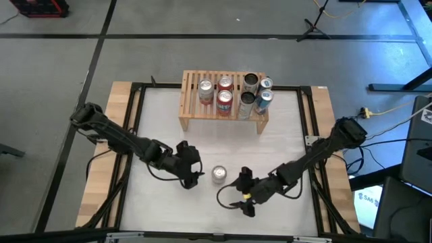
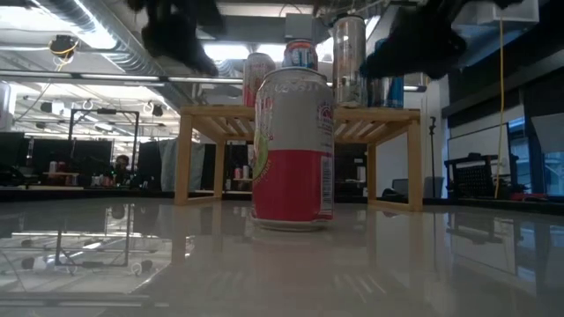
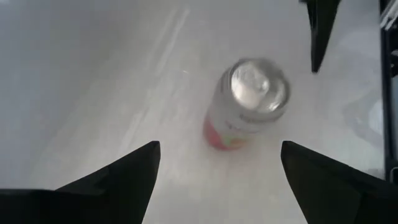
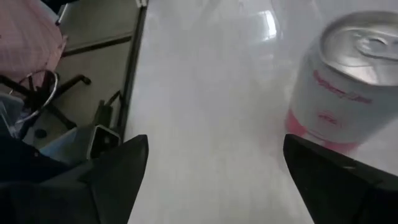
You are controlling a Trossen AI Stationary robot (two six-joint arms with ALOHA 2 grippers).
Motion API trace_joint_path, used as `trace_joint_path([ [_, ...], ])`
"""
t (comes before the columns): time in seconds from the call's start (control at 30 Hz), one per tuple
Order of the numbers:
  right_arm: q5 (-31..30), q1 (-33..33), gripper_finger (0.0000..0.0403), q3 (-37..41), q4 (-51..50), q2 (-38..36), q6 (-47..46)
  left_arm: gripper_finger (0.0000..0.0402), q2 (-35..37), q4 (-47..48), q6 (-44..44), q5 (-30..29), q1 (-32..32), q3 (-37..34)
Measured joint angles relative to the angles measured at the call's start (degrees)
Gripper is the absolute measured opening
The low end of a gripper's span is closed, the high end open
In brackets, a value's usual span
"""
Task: Place canned beverage on shelf
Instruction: Put the pink soda can on the shelf aligned with the other pink soda can
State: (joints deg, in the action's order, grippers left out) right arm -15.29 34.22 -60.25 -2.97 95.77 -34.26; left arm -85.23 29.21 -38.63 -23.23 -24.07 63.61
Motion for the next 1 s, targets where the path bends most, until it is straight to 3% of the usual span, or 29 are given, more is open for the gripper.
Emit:
trace_joint_path([
  [0.3, 0.1, -1.4, 0.0363, 1.0, 5.5, 3.5, 0.4, 0.0326, -0.7, -19.3, 3.3, 0.3, 2.0, -12.8],
  [0.5, -1.0, -1.7, 0.0363, 1.0, 10.2, 6.8, -0.4, 0.0326, -1.2, -25.3, 1.9, -2.7, 5.0, -17.3],
  [0.8, -2.4, -1.7, 0.0363, 0.9, 13.2, 8.6, -0.4, 0.0326, -7.4, -39.6, 3.2, -1.2, 6.8, -18.5],
  [1.0, -0.4, -3.1, 0.0363, 0.9, 10.8, 8.6, -0.3, 0.0326, -10.7, -43.6, 5.9, 3.0, 6.9, -18.6],
])
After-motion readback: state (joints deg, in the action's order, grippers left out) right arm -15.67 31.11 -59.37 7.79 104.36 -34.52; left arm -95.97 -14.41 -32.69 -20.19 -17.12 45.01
